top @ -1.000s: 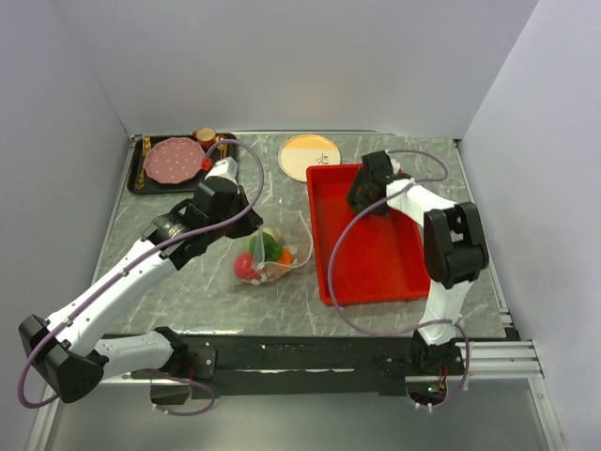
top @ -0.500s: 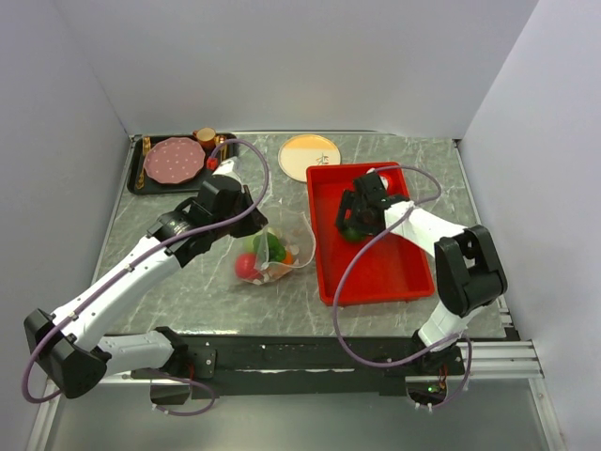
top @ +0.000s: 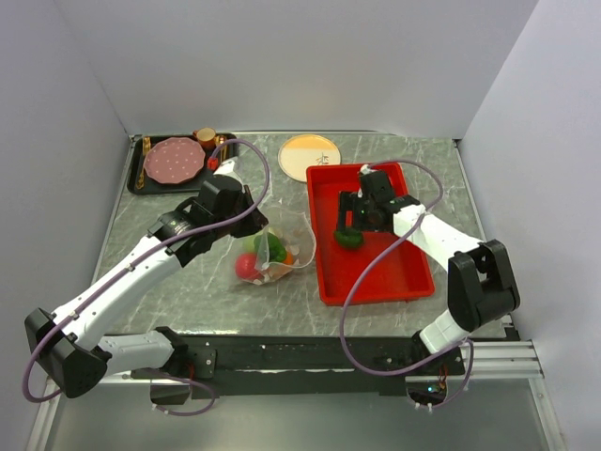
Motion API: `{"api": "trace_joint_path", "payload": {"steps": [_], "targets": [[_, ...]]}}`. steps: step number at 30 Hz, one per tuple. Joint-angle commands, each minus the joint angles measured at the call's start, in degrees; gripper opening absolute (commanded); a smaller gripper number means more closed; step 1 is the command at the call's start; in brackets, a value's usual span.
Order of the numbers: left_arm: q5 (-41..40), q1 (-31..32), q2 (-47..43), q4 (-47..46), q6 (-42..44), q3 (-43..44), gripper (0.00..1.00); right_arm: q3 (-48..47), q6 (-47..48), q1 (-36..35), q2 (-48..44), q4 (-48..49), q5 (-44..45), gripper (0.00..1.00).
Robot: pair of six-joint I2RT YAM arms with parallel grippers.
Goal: Place the food in the zip-top bag and seal the zipper
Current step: Pick up the fake fruit from the bin.
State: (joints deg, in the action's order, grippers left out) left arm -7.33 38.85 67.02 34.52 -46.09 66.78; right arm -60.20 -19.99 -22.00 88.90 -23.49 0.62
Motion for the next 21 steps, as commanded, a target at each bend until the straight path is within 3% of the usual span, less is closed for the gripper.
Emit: {"api": "trace_joint_path", "payload": {"steps": [1, 12, 21], "targets": [[0.04, -0.09, -0.75, -1.39, 1.0, 0.8, 0.01, -3.07, 6.63, -0.41, 2.58, -1.46, -5.99, 1.0], [-0.14, -0.09, -1.11, -1.91, 0.82, -0.25, 0.01, 1.84, 6.19, -1.64, 2.68, -0.33, -6.87, 1.0], [-0.58, -0.09, -1.63, -2.27, 0.47, -1.22, 0.01, 4.47, 4.61, -2.96, 2.33, -0.6, -6.16, 0.91]]}}
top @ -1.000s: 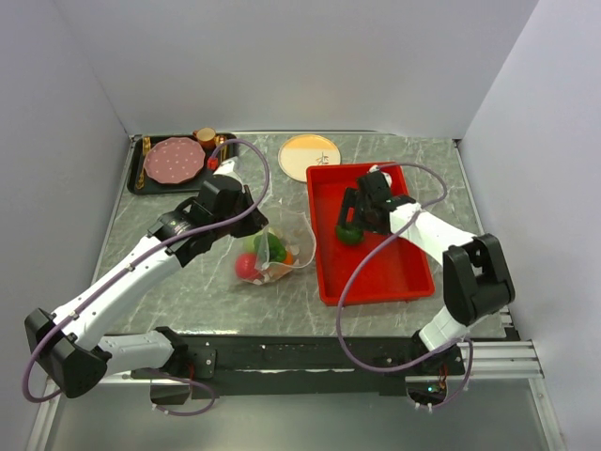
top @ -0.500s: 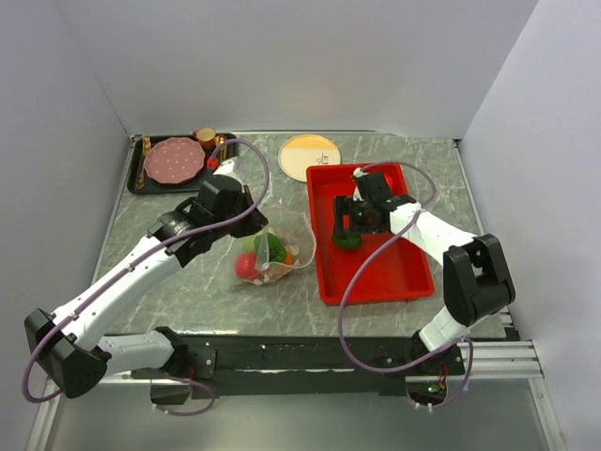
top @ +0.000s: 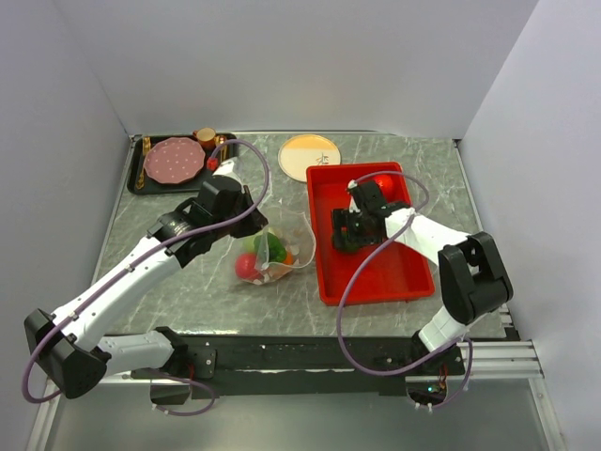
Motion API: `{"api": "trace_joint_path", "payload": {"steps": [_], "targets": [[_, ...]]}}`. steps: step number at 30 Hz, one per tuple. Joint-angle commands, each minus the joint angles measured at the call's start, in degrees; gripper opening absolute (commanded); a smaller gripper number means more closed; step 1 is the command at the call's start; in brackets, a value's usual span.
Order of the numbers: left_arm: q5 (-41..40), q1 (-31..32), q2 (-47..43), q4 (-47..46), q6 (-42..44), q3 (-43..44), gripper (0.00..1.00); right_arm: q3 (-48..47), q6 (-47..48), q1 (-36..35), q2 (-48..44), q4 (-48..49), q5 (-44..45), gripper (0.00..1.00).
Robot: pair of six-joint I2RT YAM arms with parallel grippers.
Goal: Place the food in the zip-top bag and seal the zipper
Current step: Pick up the fake fruit from the bin.
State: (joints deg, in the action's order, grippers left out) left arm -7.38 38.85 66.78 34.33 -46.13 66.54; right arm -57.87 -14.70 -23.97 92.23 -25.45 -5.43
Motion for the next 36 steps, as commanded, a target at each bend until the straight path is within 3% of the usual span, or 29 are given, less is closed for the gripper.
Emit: {"api": "trace_joint_path", "payload": {"steps": [1, 11, 21, 24, 29, 36], "targets": [[-0.45, -0.09, -1.22, -1.98, 0.51, -0.98, 0.01, 2.14, -0.86, -0.99, -0.56, 1.37, 0.68, 0.9], [-0.09, -0.09, -0.43, -1.63, 0.95, 0.08, 0.01, 1.8, -2.09, -1.0, -1.88, 5.15, 2.18, 0.95], [0.17, -0.09, -0.43, -1.72, 0.87, -0.1, 0.01, -0.06, -2.53, -0.99, 1.29, 6.29, 2.8, 0.89], [0.17, -0.09, -0.08, -1.46, 0.95, 0.16, 0.01, -1.37, -3.4, -0.99, 2.78, 4.46, 2.71, 0.79], [0.78, -0.09, -0.51, -1.63, 0.87, -0.27, 0.01, 1.17, -5.25, -1.0, 1.21, 5.94, 2.18, 0.41], [0.96, -0.09, 0.1, -1.54, 1.39, 0.6, 0.01, 3.64, -9.82, -0.99, -9.14, 4.45, 5.17, 0.33]]}}
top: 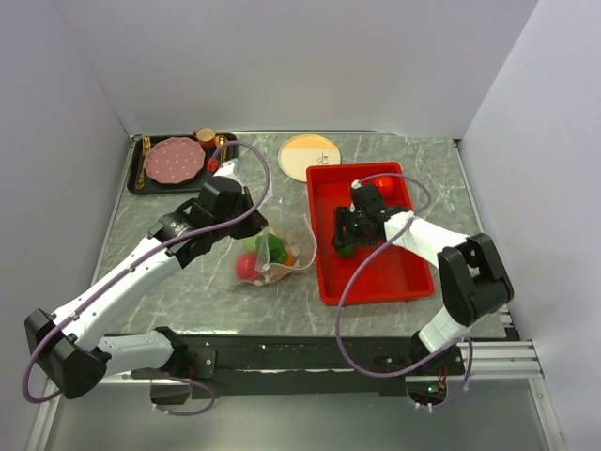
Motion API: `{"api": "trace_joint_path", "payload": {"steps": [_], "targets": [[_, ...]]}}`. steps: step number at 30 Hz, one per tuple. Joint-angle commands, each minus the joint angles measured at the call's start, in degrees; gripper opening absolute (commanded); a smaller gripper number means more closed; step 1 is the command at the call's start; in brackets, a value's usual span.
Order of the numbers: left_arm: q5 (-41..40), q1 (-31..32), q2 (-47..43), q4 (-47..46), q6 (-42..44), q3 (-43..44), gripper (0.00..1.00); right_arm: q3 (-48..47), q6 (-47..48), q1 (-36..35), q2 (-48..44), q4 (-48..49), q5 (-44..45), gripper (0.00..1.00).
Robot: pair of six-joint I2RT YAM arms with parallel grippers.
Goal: Place the food in the zip-top bag and seal the zipper
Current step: Pick up the fake fruit from the bin, then place the fake fruit in the zipper food storage bag.
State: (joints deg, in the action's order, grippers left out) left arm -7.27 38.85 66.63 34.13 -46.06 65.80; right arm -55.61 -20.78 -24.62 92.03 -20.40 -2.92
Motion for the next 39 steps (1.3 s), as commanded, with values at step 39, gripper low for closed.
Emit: {"api": "trace_joint_path", "payload": {"steps": [39], "targets": [[7.44, 0.08, 0.96, -2.75, 2.03, 1.08, 0.01, -18.21, -12.1, -20.29, -5.02, -0.17, 4.85, 0.43]]}}
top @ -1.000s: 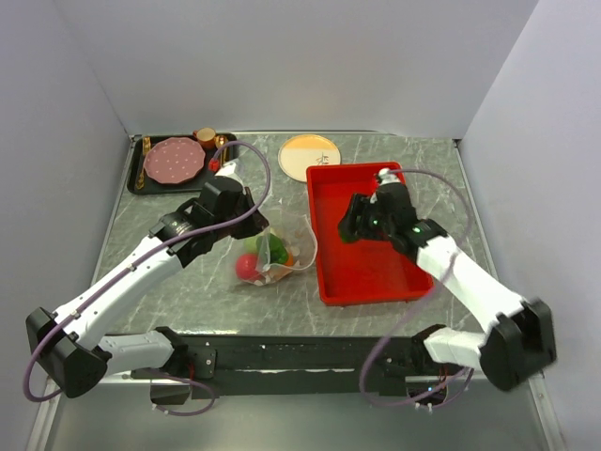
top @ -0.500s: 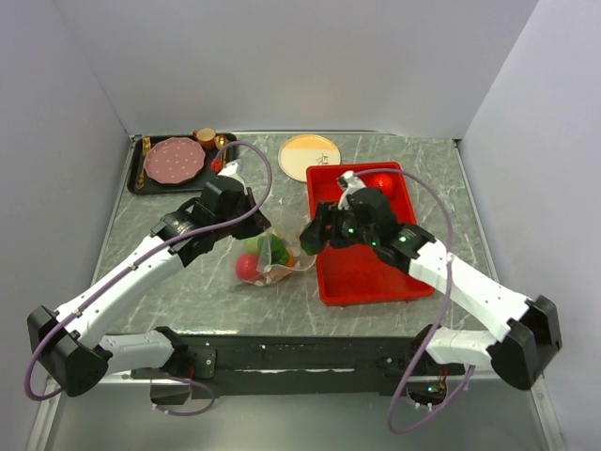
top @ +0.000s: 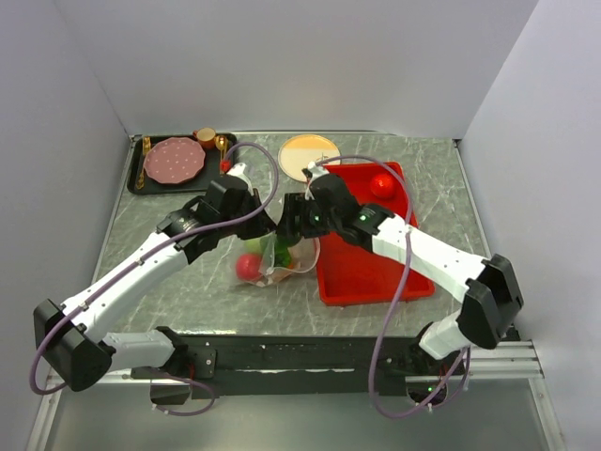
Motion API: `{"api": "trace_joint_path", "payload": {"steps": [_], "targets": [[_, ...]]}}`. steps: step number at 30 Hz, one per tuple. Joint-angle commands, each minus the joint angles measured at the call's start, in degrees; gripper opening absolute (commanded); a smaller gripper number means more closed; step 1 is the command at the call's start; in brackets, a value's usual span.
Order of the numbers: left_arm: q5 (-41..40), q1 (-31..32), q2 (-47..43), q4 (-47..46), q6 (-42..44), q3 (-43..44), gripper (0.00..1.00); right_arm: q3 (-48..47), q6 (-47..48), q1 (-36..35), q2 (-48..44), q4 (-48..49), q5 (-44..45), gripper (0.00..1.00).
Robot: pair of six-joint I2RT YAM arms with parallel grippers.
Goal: Place the food in the zip-top bag and seal the zipper
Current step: Place the fake fruit in the zipper food storage bag.
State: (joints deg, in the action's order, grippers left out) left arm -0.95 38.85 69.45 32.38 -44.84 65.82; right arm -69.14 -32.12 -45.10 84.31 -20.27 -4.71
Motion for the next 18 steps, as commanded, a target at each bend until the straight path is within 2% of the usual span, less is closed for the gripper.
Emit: {"api": "trace_joint_path", "payload": {"steps": [1, 5, 6, 8, 9, 11, 12, 14, 18], "targets": [[1.13, 0.08, -2.12, -1.0, 0.89, 1.06, 0.01, -5.81, -1.71, 0.19, 3.57, -0.82, 7.25, 0.44], [1.13, 0.08, -2.39, -0.57, 1.42, 2.38, 0.01, -7.4, -3.21, -0.42, 7.08, -2.22, 10.77, 0.54], [1.13, 0.08, -2.56, -0.13, 1.51, 2.47, 0.01, -7.67, -3.21, -0.34, 7.44, -3.27, 11.99, 0.62], [-0.61, 0.08, -2.91, 0.49, 1.34, 3.17, 0.01, -6.89, -2.69, -0.6, 6.84, -3.2, 12.01, 0.65], [-1.41, 0.08, -3.18, 0.75, 1.07, 3.35, 0.01, -6.36, -2.25, -0.6, 6.31, -3.02, 12.53, 0.73], [-1.51, 0.08, -4.23, 0.32, 0.98, 3.44, 0.01, -4.95, -1.9, -0.6, 4.12, -2.93, 13.93, 0.83], [-2.12, 0.08, -4.5, 0.31, 0.81, 3.61, 0.01, -4.6, -1.29, -0.51, 3.32, -3.1, 15.16, 0.94], [-2.74, 0.08, -4.85, 0.75, 0.72, 4.57, 0.01, -3.98, -0.49, -0.43, 1.22, -3.54, 15.69, 0.99], [-4.41, 0.08, -5.2, 1.19, 0.37, 5.2, 0.01, -3.8, 1.01, -0.51, -1.25, -6.16, 16.39, 1.0]]}}
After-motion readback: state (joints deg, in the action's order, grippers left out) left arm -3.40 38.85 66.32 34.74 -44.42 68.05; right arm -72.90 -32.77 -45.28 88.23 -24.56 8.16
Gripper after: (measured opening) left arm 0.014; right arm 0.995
